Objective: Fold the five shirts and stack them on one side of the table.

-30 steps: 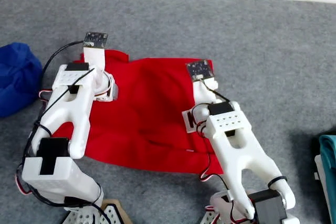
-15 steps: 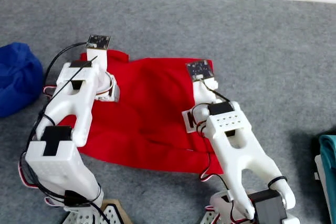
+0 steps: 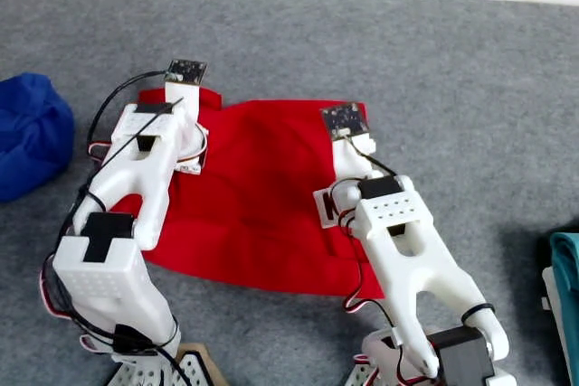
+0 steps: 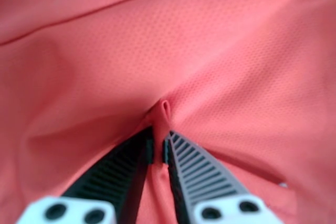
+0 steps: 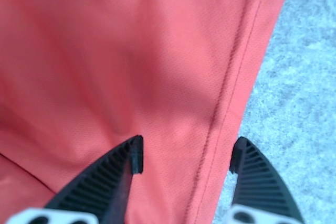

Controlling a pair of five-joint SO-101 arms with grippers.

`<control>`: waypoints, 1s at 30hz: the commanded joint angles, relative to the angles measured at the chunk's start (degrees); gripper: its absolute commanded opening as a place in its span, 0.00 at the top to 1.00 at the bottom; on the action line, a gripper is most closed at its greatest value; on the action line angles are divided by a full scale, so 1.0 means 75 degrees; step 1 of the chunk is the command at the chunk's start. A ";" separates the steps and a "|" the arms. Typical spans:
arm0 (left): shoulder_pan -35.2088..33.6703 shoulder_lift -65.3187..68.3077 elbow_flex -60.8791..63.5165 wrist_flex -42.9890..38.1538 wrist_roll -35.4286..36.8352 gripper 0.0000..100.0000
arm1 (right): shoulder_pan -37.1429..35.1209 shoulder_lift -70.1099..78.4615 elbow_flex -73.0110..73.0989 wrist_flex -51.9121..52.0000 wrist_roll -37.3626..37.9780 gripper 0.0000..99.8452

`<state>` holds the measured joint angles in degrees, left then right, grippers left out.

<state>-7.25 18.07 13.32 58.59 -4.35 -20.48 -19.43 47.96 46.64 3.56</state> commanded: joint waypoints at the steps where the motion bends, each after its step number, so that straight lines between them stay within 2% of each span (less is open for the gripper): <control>1: 0.0111 -0.0592 -0.0322 0.0949 0.0059 0.99 | 0.0076 -0.0018 -0.0041 -0.0123 -0.0059 0.73; 8: 0.0756 -0.2198 -0.0252 0.2590 0.0047 0.99 | -0.0064 -0.0111 0.0193 0.0299 0.0129 0.72; 12: 0.1061 -0.2444 -0.0240 0.3130 0.0059 0.99 | -0.0463 -0.0557 0.0252 0.0756 0.0234 0.64; 22: 0.0486 -0.2456 0.0826 0.2098 0.0047 0.99 | -0.0697 -0.1823 0.1776 0.0733 0.0821 0.65; 30: 0.0381 -0.2514 0.0908 0.2098 0.0047 0.99 | -0.0779 -0.2421 0.1999 0.1073 0.0809 0.65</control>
<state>-3.65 2.07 20.35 74.86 -4.18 -25.14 -34.64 62.81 52.70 9.01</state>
